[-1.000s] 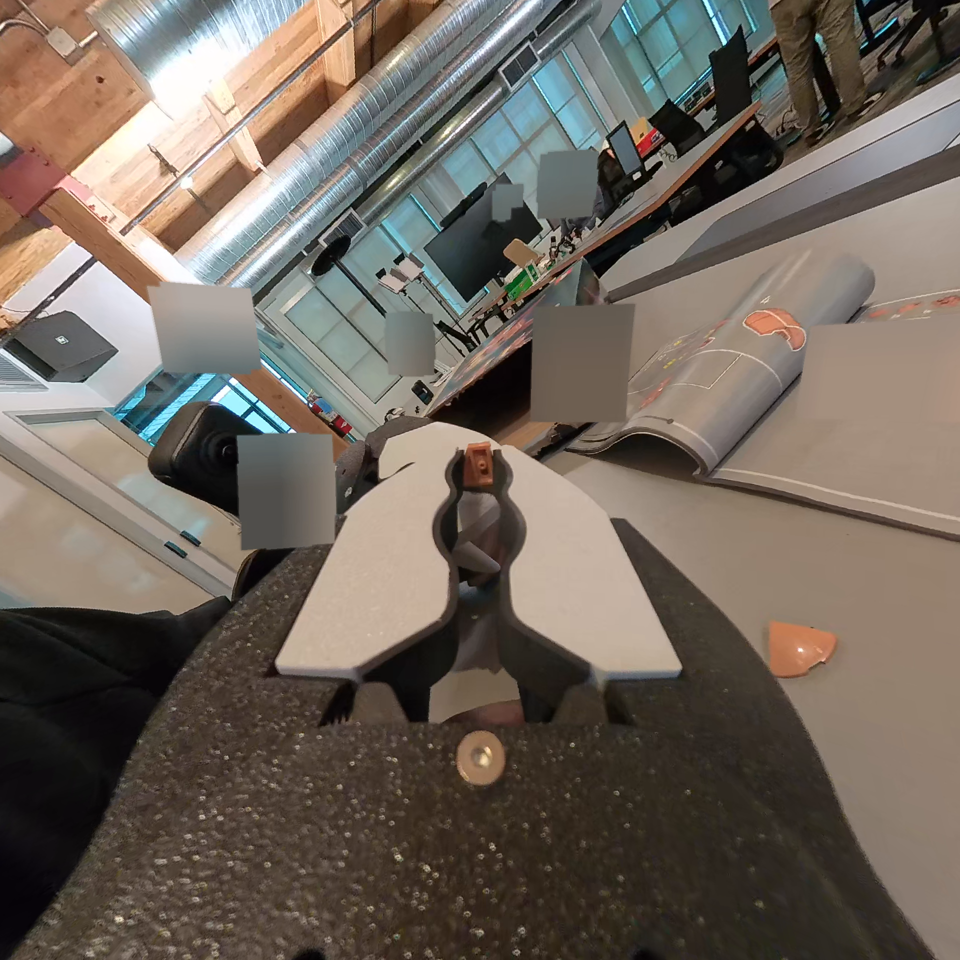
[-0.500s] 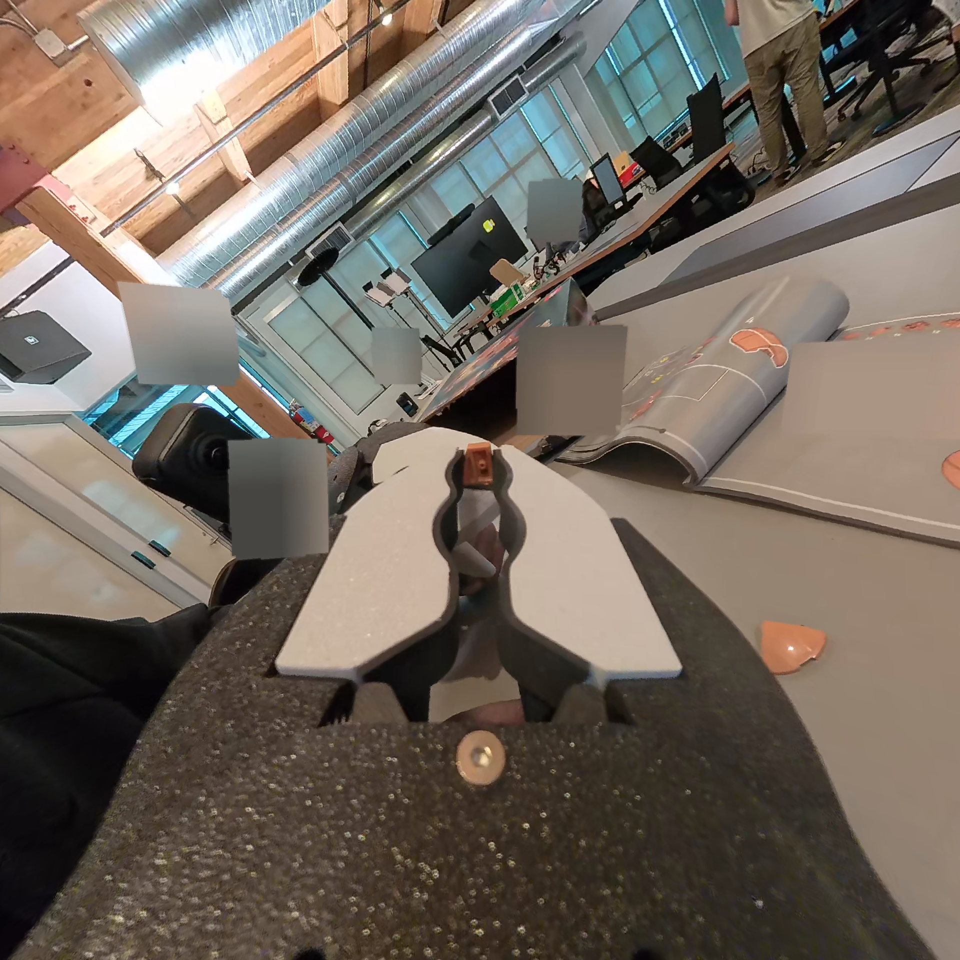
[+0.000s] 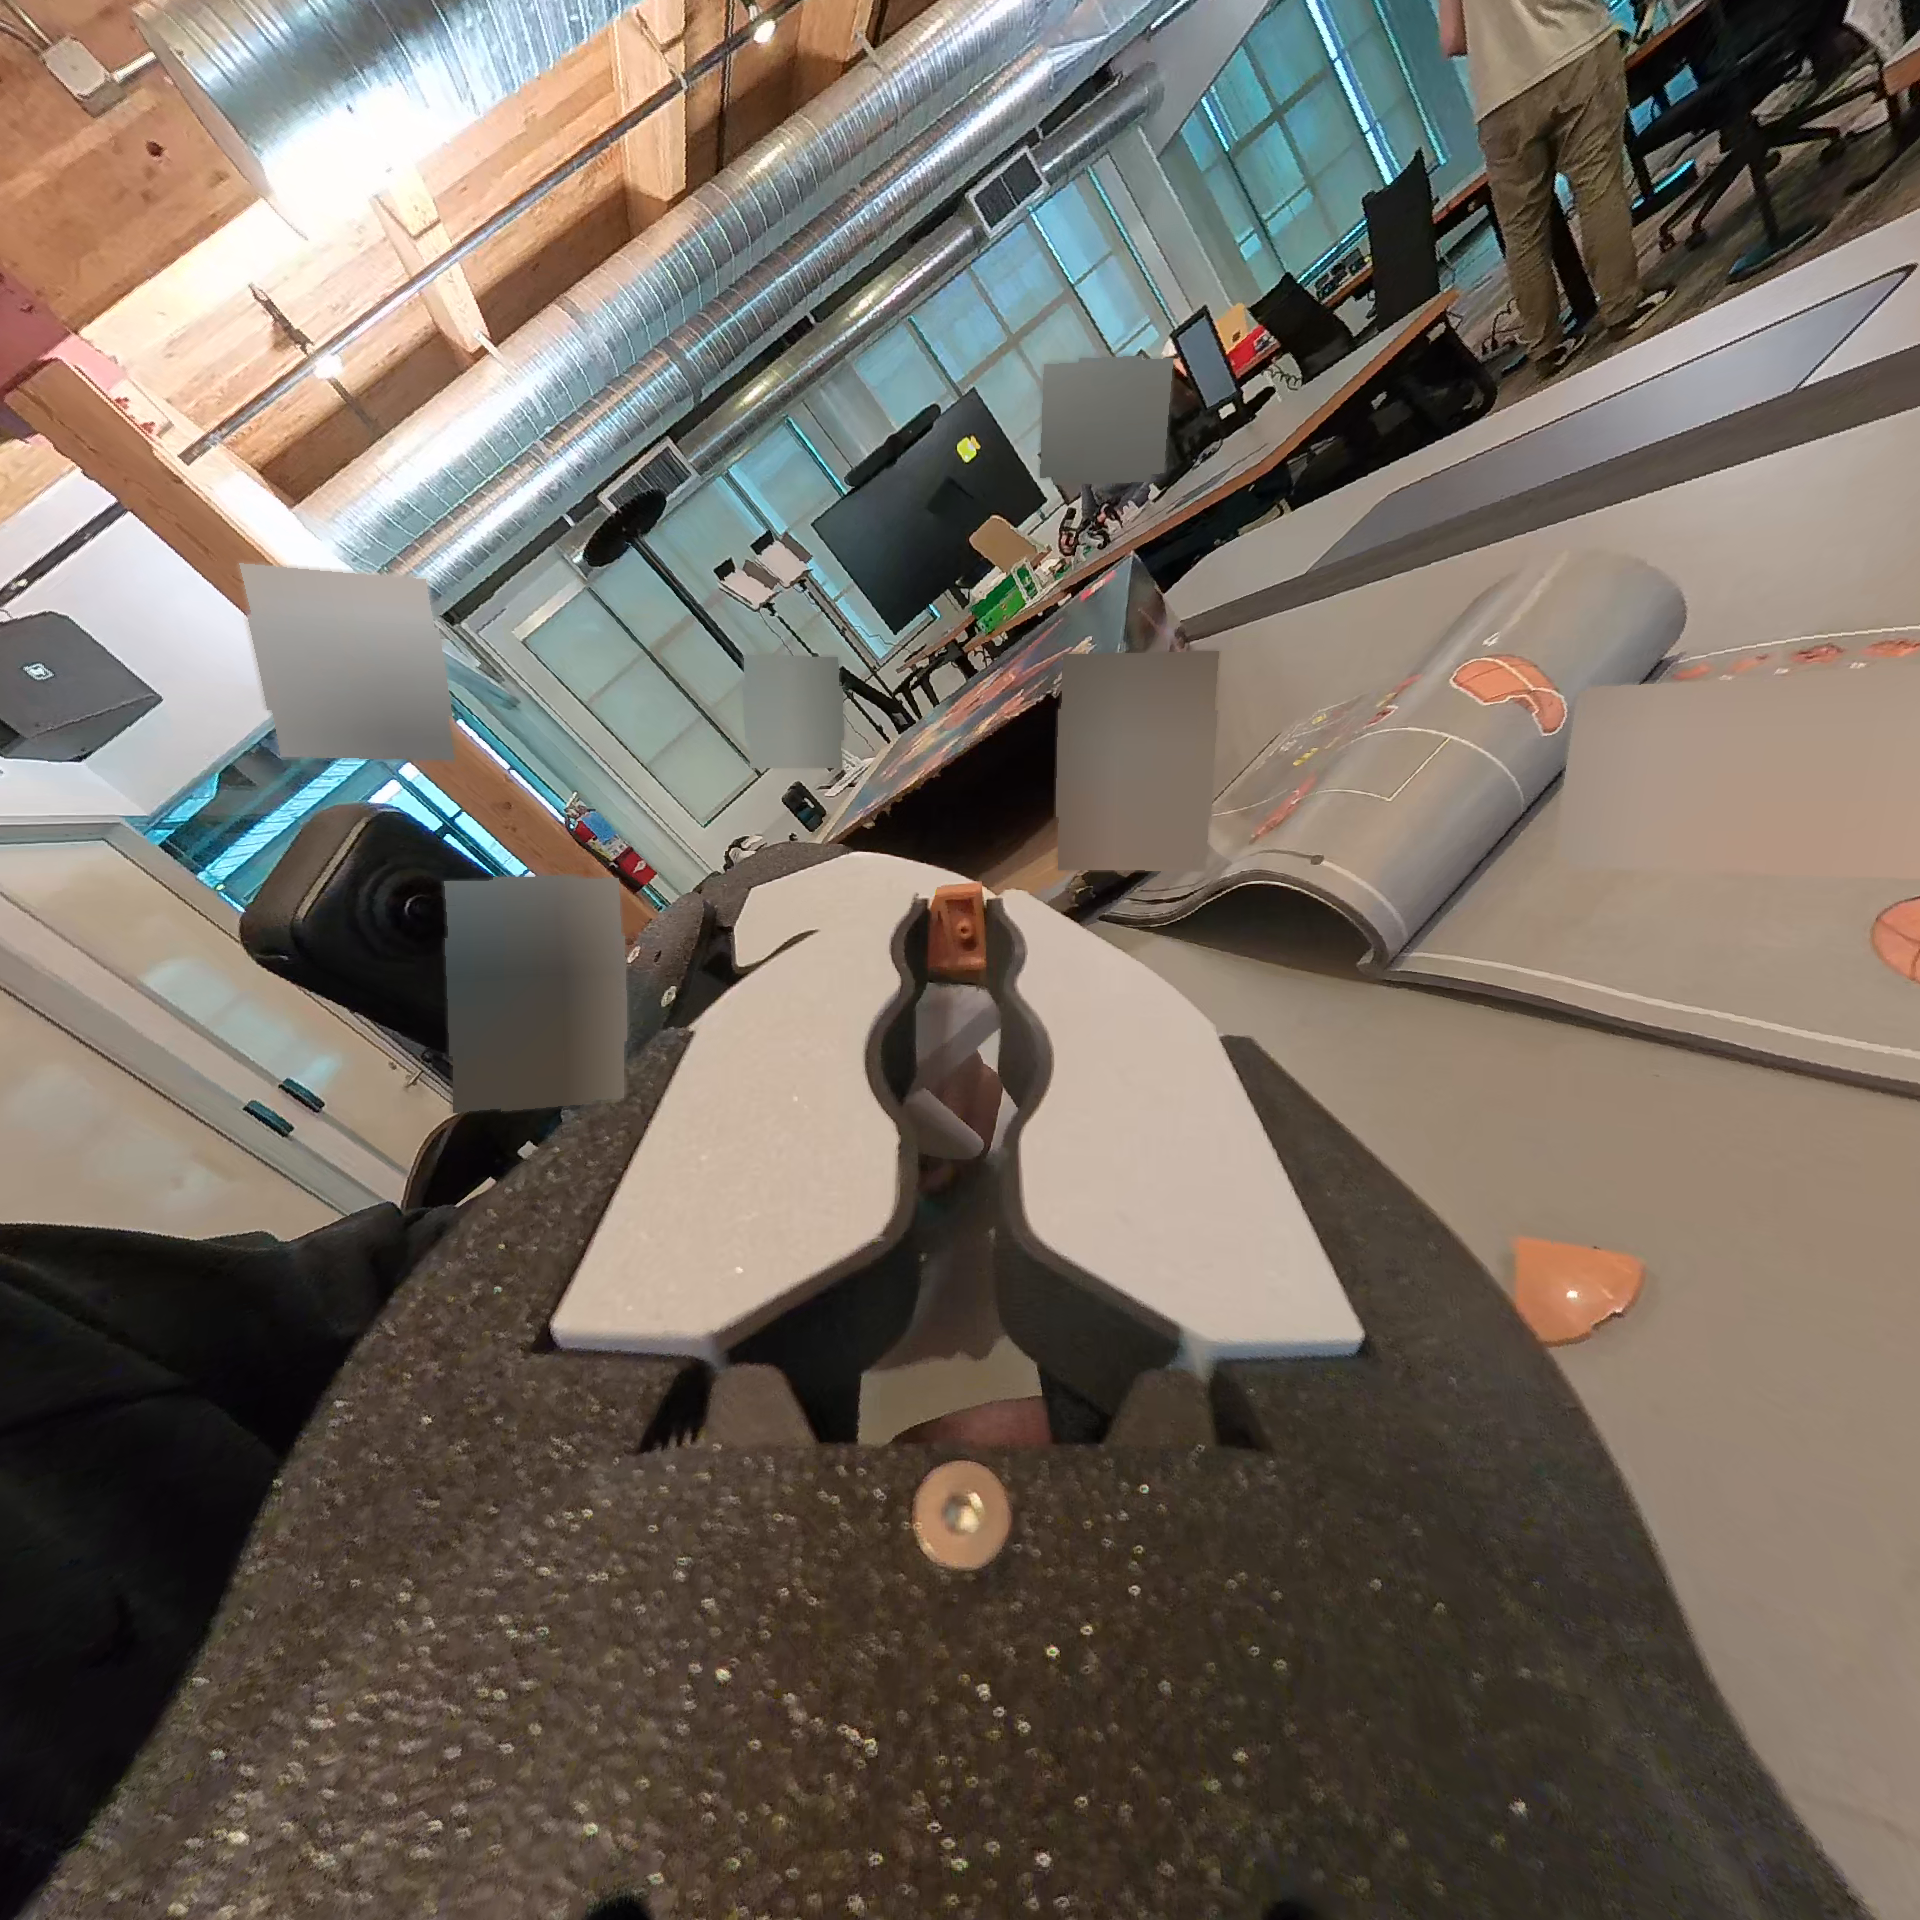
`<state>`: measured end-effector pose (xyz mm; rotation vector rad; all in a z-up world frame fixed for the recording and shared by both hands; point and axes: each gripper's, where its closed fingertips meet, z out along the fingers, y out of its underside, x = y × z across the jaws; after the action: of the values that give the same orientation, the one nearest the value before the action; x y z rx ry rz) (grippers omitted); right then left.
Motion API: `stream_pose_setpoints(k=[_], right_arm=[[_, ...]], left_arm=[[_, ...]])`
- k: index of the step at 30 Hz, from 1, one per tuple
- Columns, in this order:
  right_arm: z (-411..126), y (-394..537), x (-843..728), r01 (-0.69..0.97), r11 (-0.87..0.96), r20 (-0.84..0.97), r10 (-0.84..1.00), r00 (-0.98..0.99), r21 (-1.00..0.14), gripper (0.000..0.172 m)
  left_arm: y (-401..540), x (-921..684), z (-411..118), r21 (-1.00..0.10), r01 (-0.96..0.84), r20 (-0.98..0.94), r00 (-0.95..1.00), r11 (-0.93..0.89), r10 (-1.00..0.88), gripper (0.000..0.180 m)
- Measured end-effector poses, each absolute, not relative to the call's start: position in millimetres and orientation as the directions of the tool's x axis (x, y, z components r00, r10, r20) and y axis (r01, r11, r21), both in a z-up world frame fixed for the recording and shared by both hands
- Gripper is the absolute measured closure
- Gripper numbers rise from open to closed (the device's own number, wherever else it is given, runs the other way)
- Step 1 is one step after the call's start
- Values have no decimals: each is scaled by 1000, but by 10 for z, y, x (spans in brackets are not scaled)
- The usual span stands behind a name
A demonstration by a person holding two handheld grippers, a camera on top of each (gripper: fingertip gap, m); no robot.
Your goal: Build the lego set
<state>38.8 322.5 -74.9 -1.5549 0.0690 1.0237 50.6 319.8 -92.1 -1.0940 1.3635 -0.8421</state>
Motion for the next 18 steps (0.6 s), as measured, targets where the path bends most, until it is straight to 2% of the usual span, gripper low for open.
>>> stream_pose_setpoints(k=[18], right_arm=[[-736,3205,346,-507,-287,-576,524,628,-813,162]], left_arm=[[3199,457,-911,-938,-130,-328,40,321,-944,174]])
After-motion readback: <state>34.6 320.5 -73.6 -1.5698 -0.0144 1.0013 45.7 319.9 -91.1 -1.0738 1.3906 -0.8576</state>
